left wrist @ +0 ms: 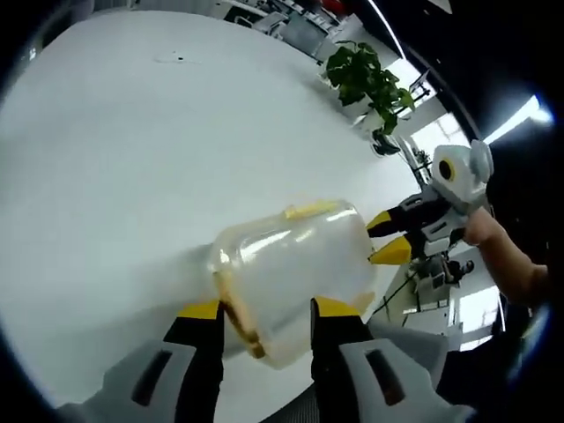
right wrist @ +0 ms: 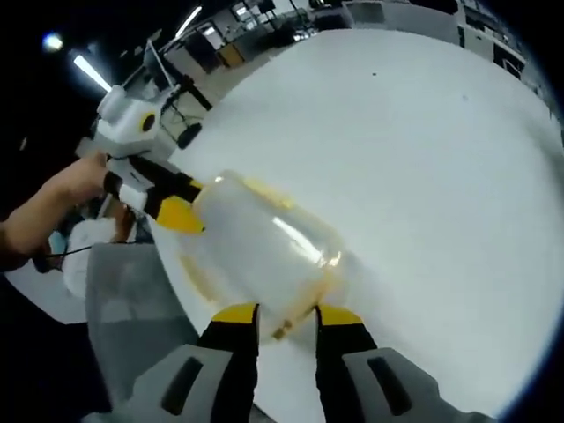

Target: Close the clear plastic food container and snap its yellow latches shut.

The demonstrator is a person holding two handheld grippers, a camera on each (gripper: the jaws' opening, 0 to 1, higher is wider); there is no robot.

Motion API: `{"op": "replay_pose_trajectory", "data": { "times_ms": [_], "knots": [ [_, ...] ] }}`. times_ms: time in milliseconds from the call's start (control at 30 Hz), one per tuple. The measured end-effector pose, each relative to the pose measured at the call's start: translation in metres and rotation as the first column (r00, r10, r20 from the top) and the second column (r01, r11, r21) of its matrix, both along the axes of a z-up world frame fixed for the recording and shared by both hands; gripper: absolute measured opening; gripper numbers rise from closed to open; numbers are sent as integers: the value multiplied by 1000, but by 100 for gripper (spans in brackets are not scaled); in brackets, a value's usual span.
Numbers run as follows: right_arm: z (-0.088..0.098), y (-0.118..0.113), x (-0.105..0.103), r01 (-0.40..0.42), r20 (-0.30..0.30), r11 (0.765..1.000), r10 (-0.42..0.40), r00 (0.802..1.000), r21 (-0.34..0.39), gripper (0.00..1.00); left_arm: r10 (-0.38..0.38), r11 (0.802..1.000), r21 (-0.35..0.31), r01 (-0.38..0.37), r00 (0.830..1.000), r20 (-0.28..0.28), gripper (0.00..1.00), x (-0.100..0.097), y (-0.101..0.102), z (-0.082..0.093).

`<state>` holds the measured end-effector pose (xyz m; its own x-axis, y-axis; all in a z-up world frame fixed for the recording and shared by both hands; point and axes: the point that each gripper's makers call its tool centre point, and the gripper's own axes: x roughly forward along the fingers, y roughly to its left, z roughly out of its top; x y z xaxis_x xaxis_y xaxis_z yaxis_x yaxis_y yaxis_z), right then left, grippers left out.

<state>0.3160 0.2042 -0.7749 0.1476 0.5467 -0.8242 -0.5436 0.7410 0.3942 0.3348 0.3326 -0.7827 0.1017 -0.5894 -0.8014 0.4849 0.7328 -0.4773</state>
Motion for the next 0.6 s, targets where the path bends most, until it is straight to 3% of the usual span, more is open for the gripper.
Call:
{"op": "replay_pose_trajectory", "data": {
  "times_ms": [133,333,400,467,500,600],
  "knots": [
    [2,2,2,-55,62,998,57,996,-35,25,0,1000,16,-1,999,54,45,-3,-3,0],
    [3,4,2,-76,79,996,80,994,-44,25,31,999,15,-32,998,59,47,-4,1,1],
    [3,4,2,-70,68,997,72,995,-42,25,74,997,-14,-73,996,43,48,-4,5,0],
    [3,4,2,-59,52,998,60,997,-35,24,142,988,-50,-144,989,-43,49,-8,11,-5],
    [3,3,1,-55,47,998,56,997,-31,24,164,984,-60,-168,985,-57,52,-7,14,-7],
    [3,3,1,-54,48,998,55,997,-24,24,198,978,-54,-200,979,-42,59,-2,29,-9]
  ]
}}
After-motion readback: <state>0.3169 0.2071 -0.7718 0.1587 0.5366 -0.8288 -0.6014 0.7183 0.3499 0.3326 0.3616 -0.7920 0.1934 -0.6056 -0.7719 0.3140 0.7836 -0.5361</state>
